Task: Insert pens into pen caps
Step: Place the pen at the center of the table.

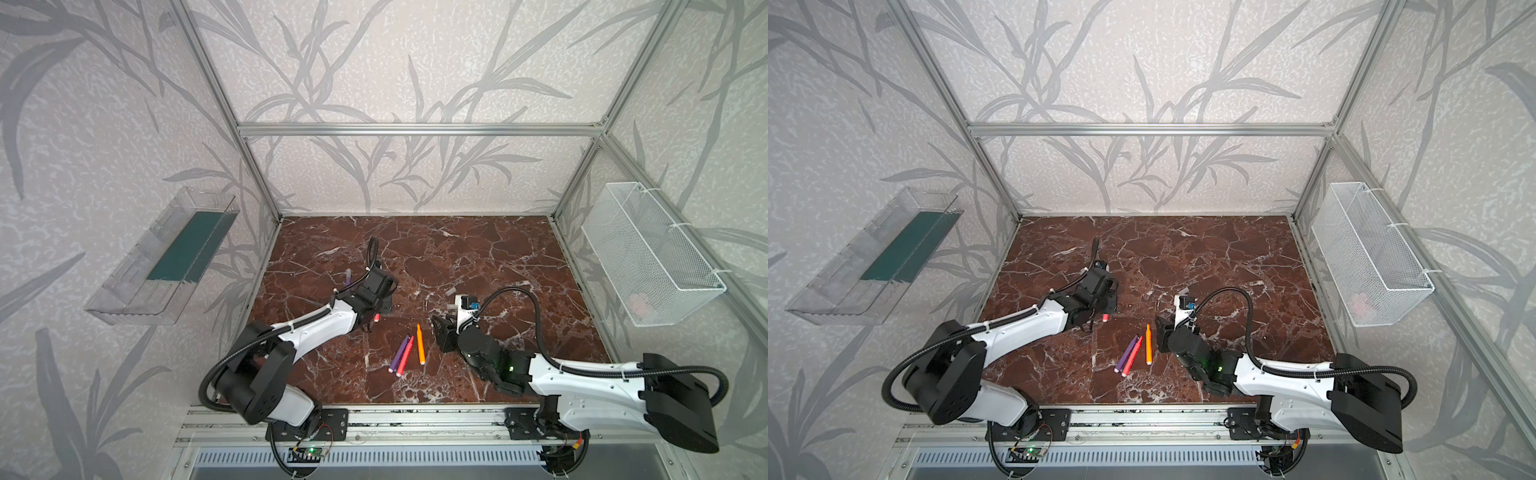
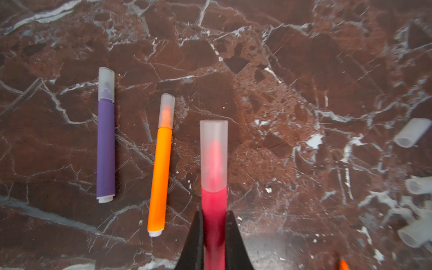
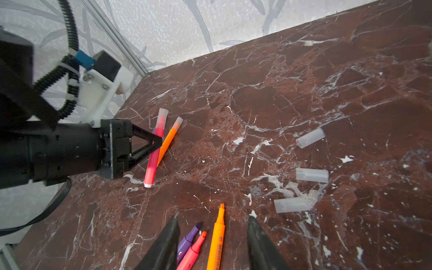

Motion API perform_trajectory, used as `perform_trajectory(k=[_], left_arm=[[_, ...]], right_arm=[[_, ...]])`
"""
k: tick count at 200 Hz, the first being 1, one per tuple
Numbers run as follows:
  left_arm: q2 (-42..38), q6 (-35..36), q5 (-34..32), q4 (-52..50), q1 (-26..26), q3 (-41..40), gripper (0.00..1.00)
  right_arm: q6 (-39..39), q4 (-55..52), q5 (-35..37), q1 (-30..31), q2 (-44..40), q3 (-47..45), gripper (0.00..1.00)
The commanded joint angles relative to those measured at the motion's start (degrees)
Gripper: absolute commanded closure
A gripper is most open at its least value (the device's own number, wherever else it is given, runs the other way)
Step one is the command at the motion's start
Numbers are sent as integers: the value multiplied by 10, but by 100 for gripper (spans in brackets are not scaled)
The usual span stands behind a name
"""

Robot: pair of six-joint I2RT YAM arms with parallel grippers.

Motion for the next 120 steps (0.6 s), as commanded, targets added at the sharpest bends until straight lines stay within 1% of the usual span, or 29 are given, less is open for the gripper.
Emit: perform_trajectory(k=[1,14,46,59,97,104,111,120], left_arm=[[49,11,-3,-47,4,43,100],[79,12,2,-67,7,65,100],[137,12,-4,-76,11,91,100],[148,14,5,-73,13,92,100],[158,17,25,-72,22,96,100],[162,18,28,-75,24,98,96],[164,19,32,-76,25,99,91],[164,20,34,-77,25,99,78]], right_arm=[[-3,-15,22,1,5,19,52],[-2,-15,22,0,9,21,52],[-2,-20,21,-6,20,25,51],[-3,-22,21,-8,21,26,49],[-1,-23,19,-13,23,27,46],[-1,-22,18,-14,24,27,45],[-1,-23,16,-15,24,27,45],[-1,-22,15,-17,24,28,44]])
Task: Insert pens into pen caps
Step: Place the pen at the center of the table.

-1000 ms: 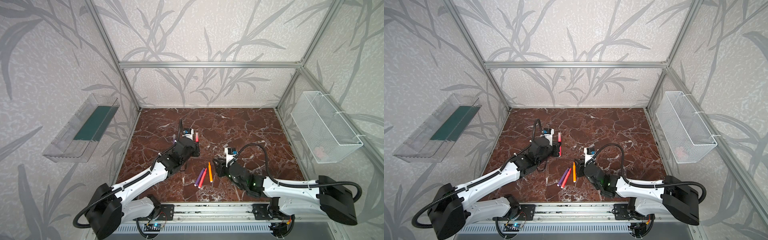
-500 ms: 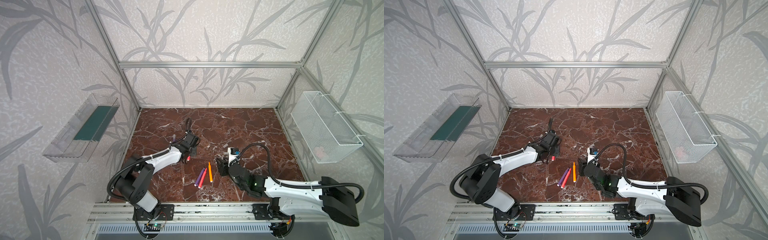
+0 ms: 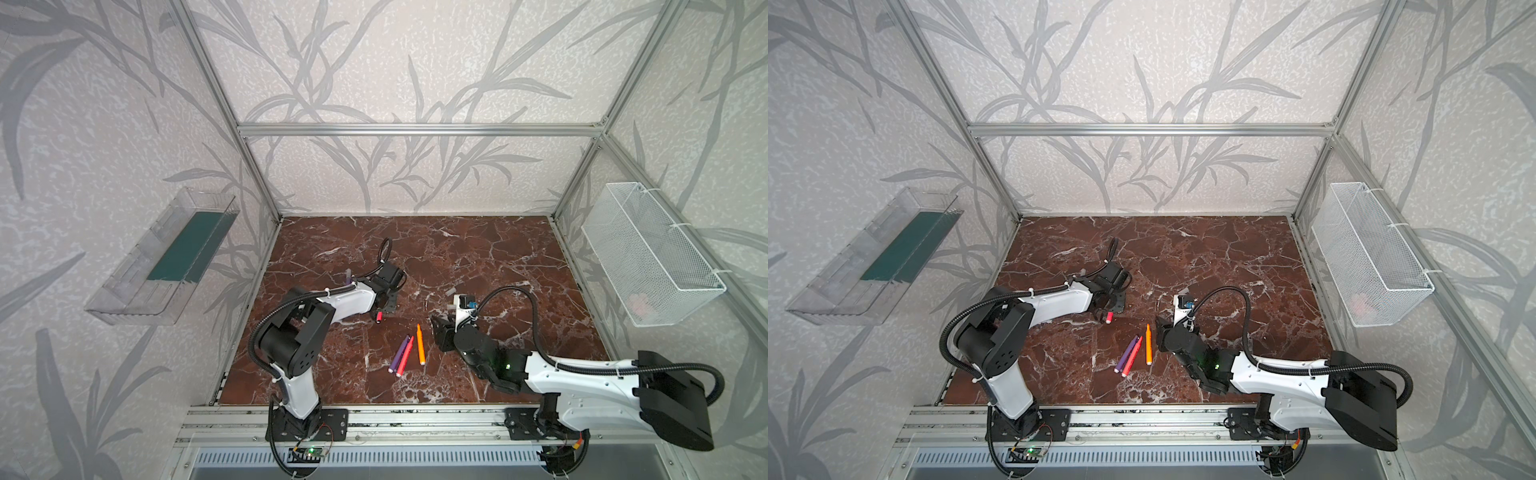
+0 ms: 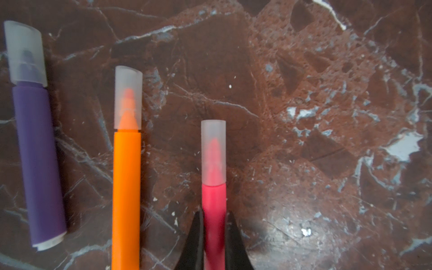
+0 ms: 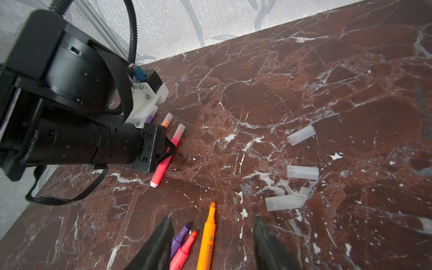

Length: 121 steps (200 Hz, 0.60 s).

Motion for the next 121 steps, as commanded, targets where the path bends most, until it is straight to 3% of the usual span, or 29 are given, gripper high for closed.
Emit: perform_trajectory(k=[1,23,24,30,33,73,104,121], left_arm=[[15,6,12,-28,6,9,77],[-1,7,21,-19,7,2,49],[-2,7,21,-18,6,2,47],[-12,7,19,-17,6,-1,9],[-17,6,16,-17,7,-2,2],[-123,13,31,-1,6,-34,1],[-231,34,108,20,5,-75,1],[-289,32,155,41,5,-112,8]], right_arm=[[-1,-6,12,-5,5,17,43],[-2,-6,12,-8,5,16,41],[-2,-5,12,-9,4,16,41],[-3,-6,12,-10,4,15,40],[-3,-6,13,-10,3,14,40],[-6,-18,19,-18,-10,12,39],[-2,-17,26,-28,-22,-4,40],[3,-30,23,-41,-22,-4,42]])
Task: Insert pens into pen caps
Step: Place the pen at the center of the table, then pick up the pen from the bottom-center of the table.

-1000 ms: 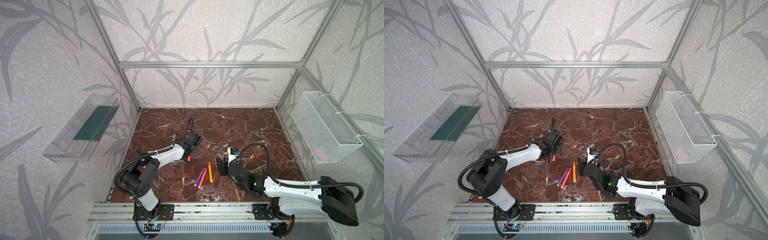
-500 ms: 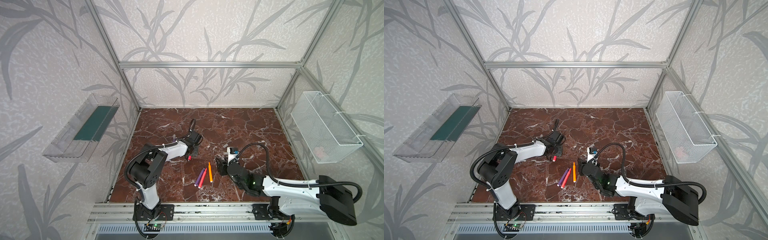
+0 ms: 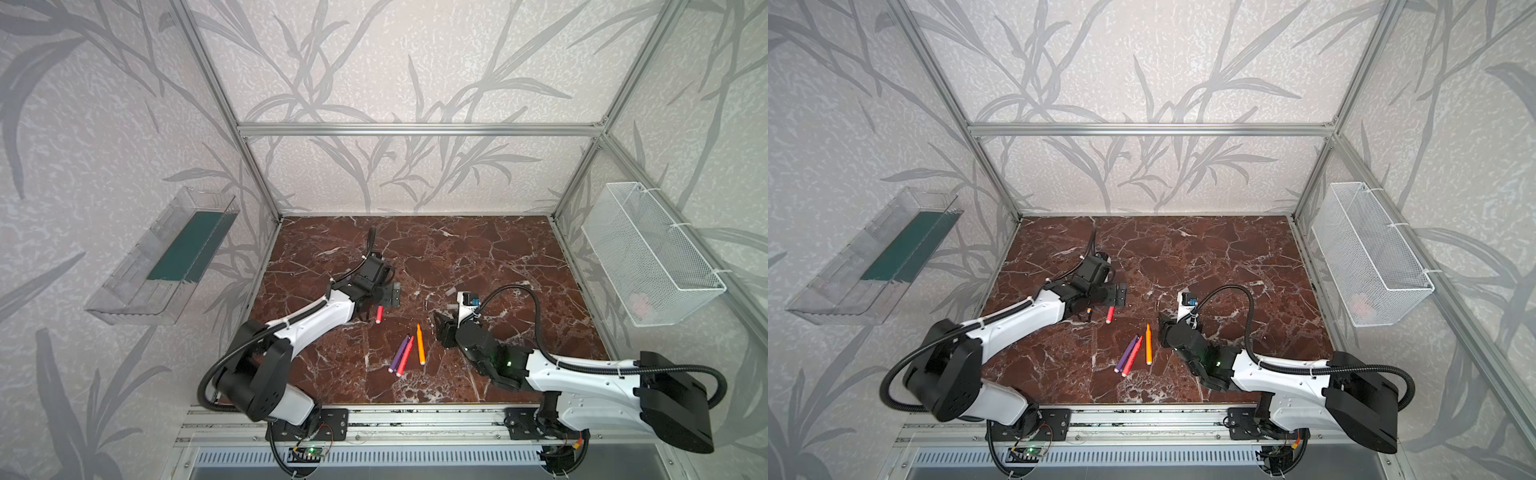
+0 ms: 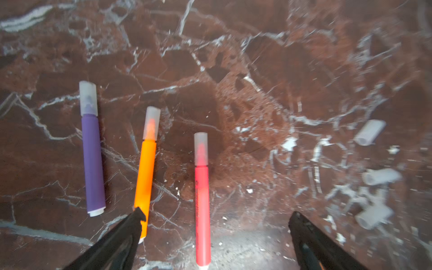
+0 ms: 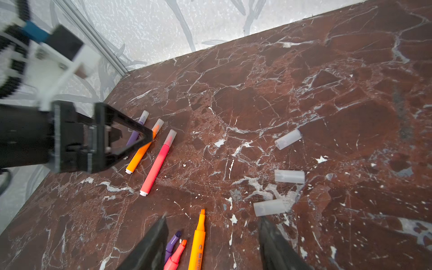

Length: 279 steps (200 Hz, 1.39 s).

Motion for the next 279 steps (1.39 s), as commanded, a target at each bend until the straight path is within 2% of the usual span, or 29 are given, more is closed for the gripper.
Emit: perform_trajectory(k=[1,19,22,39,79,95,137,176,217,240,279], left_arm=[[-73,12,80,21,0,-48,9],[-123,4,125,41,-5,-88,16],[-129,3,132,43,-7,-93,17],[-159,-7,148,33,-23,-117,19],[-218,-25,63,-25,-133,-151,22],[-222,-40,61,-24,-157,-164,25],[-203,-58,34,-22,-204,-192,34],[-179,-81,19,27,-242,-237,34],[-132,-68,8,41,-247,-221,39],[-101,-63,-11,23,-247,-209,46],[-68,-58,-27,9,-247,-194,50]], right_arm=[[4,-23,18,-17,-14,-4,43],[11,-32,13,-23,-12,-6,48],[13,-32,12,-39,-12,-8,48],[18,-30,0,-58,-14,-14,49],[19,-40,6,-74,-21,-15,49],[17,-33,6,-79,-18,-17,49],[10,-33,-9,-89,-5,4,51],[5,-45,-11,-89,-7,13,52],[12,-63,-10,-89,-38,1,52],[18,-64,0,-90,-53,-12,52],[17,-70,7,-90,-57,-12,52]])
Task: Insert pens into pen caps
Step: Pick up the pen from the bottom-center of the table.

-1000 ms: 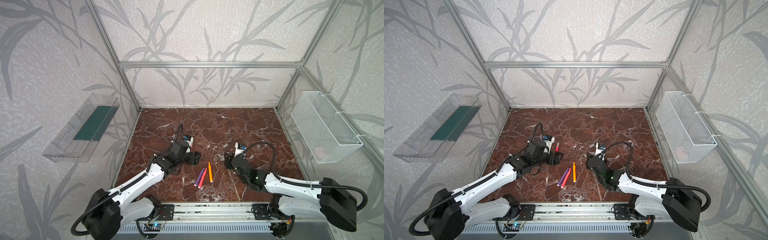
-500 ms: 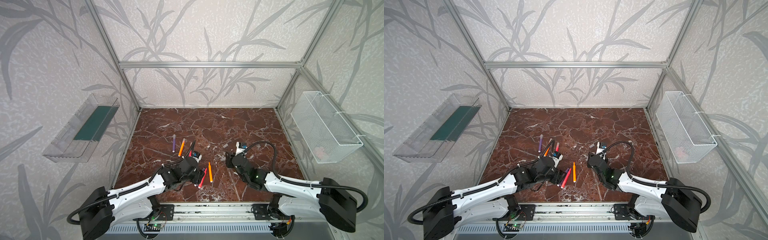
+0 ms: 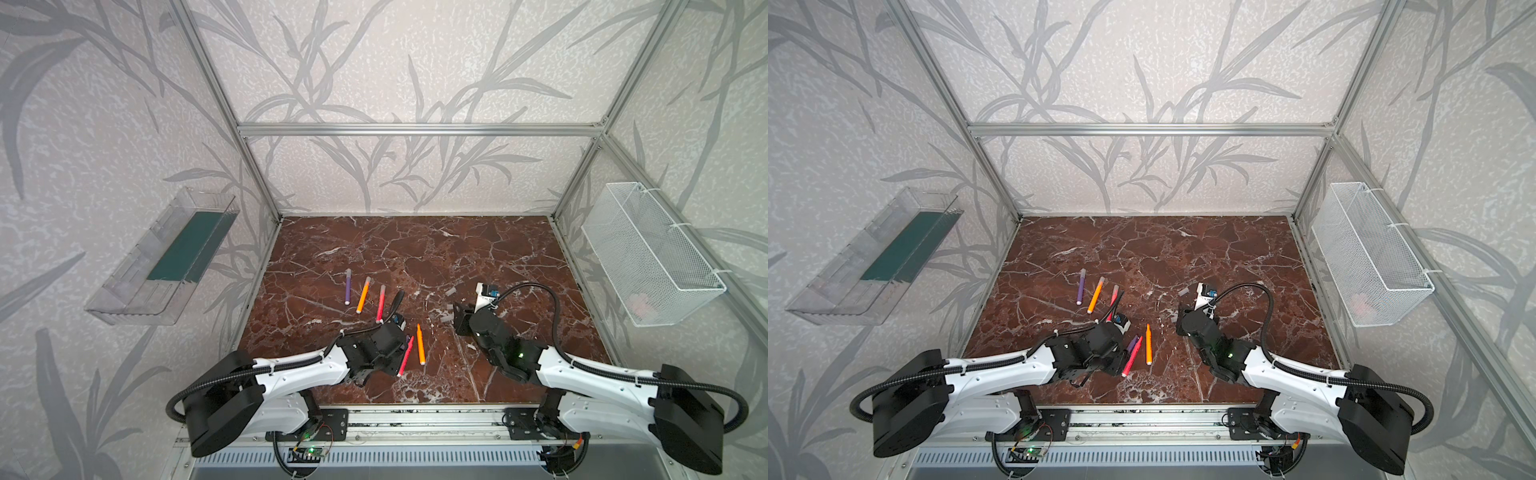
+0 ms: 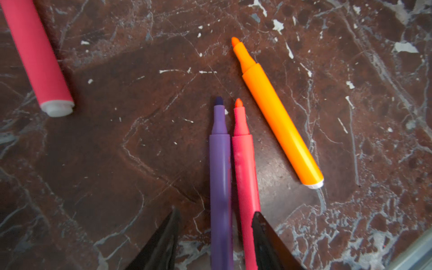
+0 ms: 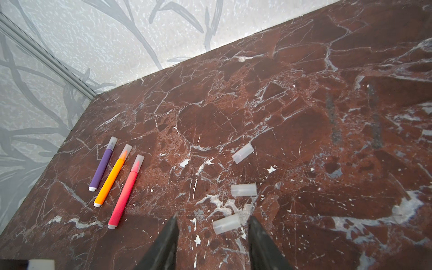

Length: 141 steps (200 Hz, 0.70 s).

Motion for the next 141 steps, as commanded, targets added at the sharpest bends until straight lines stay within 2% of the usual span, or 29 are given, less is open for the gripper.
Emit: perform_trajectory(k=[1,37,83,141], left_arm=[[17,4,-27,-14,-2,25,50],[36,9,-10,0,-2,30,53],[81,3,-61,-56,-2,68,58],[99,6,-70,-89,-13,100,51]], right_arm=[[2,-14,19,-3,-6,-4,52],[0,-10,17,-3,1,0,52],[3,0,13,-4,20,2,52],[1,-3,16,-3,14,1,52]])
